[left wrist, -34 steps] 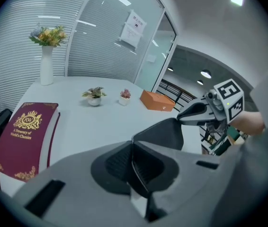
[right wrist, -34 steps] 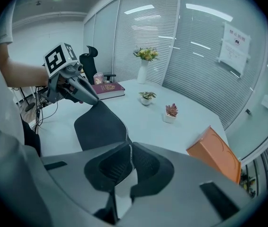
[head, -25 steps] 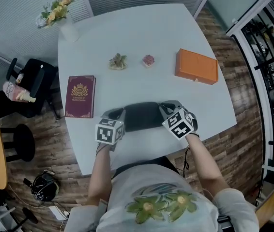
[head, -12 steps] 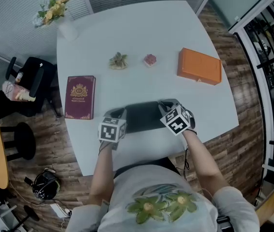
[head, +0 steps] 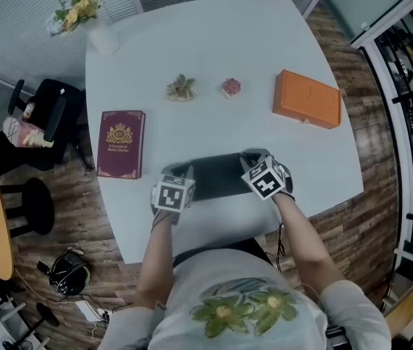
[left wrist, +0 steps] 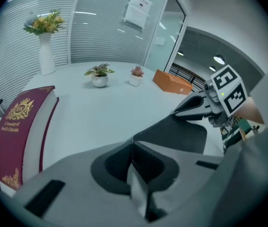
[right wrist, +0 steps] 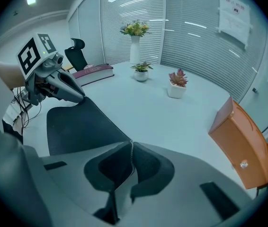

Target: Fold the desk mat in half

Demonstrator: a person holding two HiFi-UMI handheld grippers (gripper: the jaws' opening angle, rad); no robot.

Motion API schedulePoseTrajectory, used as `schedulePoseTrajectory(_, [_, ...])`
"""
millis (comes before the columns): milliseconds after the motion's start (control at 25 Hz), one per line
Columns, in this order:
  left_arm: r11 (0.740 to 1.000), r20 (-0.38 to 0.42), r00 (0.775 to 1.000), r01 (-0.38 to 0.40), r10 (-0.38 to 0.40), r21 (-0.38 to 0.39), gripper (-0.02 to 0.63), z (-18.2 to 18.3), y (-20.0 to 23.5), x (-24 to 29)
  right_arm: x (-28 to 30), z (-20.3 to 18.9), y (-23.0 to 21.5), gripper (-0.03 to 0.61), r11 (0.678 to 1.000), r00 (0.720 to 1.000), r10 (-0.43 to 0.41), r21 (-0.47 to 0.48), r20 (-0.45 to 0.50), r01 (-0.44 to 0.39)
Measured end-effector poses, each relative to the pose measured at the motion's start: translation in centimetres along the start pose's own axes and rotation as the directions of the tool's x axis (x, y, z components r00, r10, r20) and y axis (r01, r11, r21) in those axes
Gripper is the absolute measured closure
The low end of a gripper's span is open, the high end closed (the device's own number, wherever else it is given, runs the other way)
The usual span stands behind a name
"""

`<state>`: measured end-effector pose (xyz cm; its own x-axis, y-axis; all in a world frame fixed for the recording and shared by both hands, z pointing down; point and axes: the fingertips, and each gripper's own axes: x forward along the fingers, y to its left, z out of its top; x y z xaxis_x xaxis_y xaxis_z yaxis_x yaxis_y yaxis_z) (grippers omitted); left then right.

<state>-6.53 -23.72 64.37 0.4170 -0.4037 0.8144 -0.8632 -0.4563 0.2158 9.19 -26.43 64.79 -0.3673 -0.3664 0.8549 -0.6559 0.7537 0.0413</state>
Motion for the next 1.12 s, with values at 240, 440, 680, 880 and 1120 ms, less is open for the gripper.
schedulePoseTrajectory(240, [0.999,-0.050,0.999,-0.017,0.019,0.042,0.598,-1.0,-0.1,0.9,0.4,-0.3,-0.1,0.540,0.999,1.000,0.023,0.044,0.000,-0.023])
schedulePoseTrajectory(440, [0.996,-0.034,0.999,-0.041,0.043,0.073,0.598,-1.0,0.2,1.4,0.4,-0.2,-0.2,0.534,0.998,0.999,0.040,0.058,-0.005,-0.039])
schedulePoseTrajectory(680, [0.998,-0.031,0.998,-0.048,0.050,0.047,0.558,-1.1,0.6,1.3,-0.2,0.0,-1.1,0.485,0.992,0.999,0.038,0.116,0.013,-0.040])
schedulePoseTrajectory(880, [1.000,-0.040,0.999,-0.028,0.028,0.011,0.499,-0.9,0.4,0.4,-1.2,0.2,-1.7,0.471,0.986,0.998,0.030,0.164,0.047,-0.037])
schedulePoseTrajectory(1120, [0.999,0.002,0.999,-0.033,0.033,-0.006,0.497,-0.1,-0.1,-0.7,-2.7,0.6,-1.7,0.471,0.984,0.996,0.007,0.176,0.084,-0.022])
